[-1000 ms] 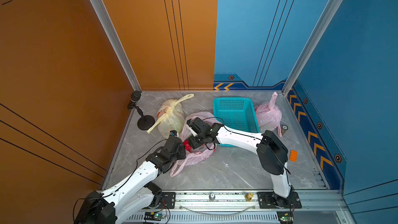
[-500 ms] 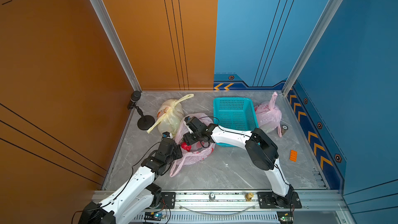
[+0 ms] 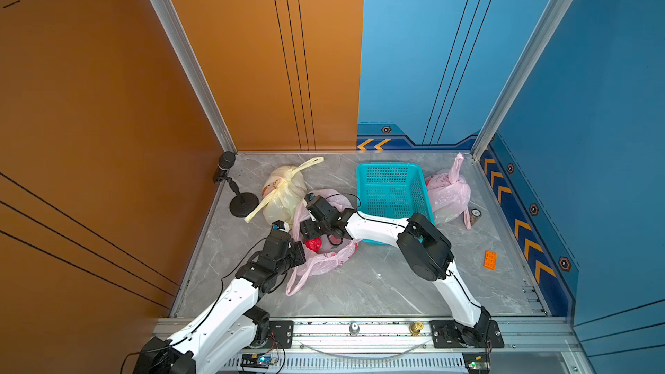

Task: Untie the knot of a plastic bag & take out the apple
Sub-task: Pick up the apple from the plastic bag, then place the apple in the basket.

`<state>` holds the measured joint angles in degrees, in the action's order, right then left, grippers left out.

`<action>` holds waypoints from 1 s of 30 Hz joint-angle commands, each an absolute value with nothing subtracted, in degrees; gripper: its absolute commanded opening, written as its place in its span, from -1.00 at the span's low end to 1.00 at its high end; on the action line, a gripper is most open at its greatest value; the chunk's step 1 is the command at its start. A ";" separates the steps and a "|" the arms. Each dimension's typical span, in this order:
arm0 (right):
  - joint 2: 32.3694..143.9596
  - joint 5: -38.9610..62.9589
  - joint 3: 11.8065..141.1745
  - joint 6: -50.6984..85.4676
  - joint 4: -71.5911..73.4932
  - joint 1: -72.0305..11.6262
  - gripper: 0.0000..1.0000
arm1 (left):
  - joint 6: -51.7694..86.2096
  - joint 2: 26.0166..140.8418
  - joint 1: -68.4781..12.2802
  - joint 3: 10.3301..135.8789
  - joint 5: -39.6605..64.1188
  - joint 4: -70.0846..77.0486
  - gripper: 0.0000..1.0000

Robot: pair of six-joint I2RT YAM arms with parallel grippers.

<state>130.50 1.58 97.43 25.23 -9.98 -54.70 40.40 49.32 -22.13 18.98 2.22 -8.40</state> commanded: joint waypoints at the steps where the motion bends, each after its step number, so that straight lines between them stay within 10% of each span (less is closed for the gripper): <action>1: 131.21 0.24 98.12 26.02 -8.41 -54.15 0.16 | 40.26 49.83 -21.60 20.29 3.55 -8.66 -1.00; 10: 122.57 3.59 91.40 24.51 -6.10 -52.83 -0.52 | 39.52 48.14 -21.45 21.86 1.79 -10.37 -1.00; 18: 109.99 14.12 86.45 18.95 -19.75 -49.40 -0.54 | 35.73 49.07 -21.53 26.59 -1.99 -15.03 -1.00; 26: 98.10 54.52 83.39 21.44 -16.37 -44.34 -0.53 | 34.36 55.62 -23.80 28.70 -2.84 -12.06 -1.00; 30: 91.18 57.41 82.24 28.03 -7.10 -40.72 -0.47 | 33.88 57.77 -26.50 29.50 -4.72 -12.32 -1.00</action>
<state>96.55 47.68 82.61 22.98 -14.52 -43.00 35.38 56.93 -25.06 27.11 -2.13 -12.67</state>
